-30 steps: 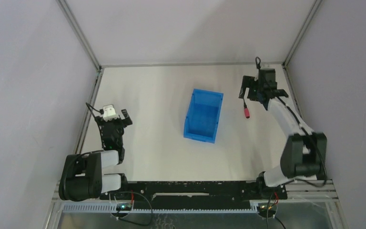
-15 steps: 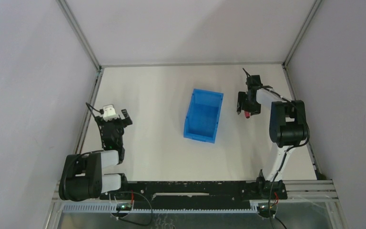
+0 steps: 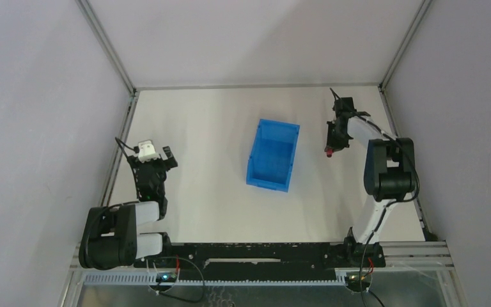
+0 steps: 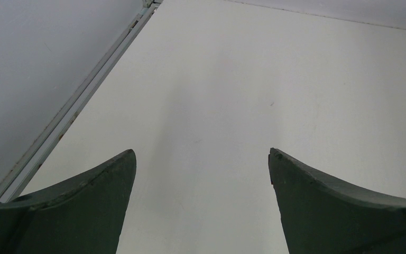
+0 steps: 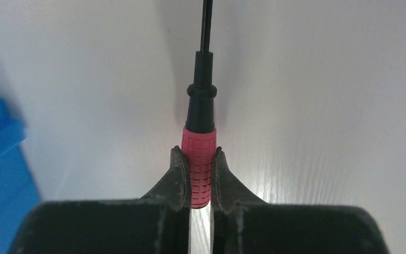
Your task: Put the screwdriver in the bin
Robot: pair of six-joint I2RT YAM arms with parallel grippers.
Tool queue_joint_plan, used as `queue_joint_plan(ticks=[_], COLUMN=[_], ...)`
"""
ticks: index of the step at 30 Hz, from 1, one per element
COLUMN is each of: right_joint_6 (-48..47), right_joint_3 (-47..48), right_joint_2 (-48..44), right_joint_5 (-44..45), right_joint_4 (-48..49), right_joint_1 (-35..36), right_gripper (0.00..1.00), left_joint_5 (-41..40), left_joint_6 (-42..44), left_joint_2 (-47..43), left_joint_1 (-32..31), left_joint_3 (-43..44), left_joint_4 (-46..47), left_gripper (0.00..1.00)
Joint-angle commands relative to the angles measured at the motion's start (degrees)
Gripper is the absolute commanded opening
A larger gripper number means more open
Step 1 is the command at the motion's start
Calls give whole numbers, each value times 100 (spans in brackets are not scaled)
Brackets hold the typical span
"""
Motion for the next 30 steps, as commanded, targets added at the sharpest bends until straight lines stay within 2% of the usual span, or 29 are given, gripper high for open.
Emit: queue_joint_plan(ticks=[1,3,7,11,16,23,30], right_joint_6=[275,428,891,1324,1637,2080,2821], right_joint_3=[434,644,1108,1474,2101,2618,1840], right_joint_2=[-1135,-1428,-1931,-2328,-2347,-1805,-1370], right_joint_5=[-328,-423,-56,-76,-57,406,769], right_joint_4=[-521,-876,-1690,-2139,-2578,-2490,-1566], right_joint_1=[0,44,265,521,1284,2617,3457], right_gripper=[0,0,0,0,0,1,0], left_joint_5=[-14,-19,-21,-14,-14,-17,-15], left_joint_6=[114,114,115,114,116,115,114], left_joint_2=[-45,-46,-47,-49,-50,-46,-49], left_joint_1=[-17,-15,-17,-19,-16,-18,-17], left_joint_3=[186,187,182,184,185,184,188], left_joint_4=[166,167,167,167,167,167,167], left_gripper=[100,100,100,100,100,100,100])
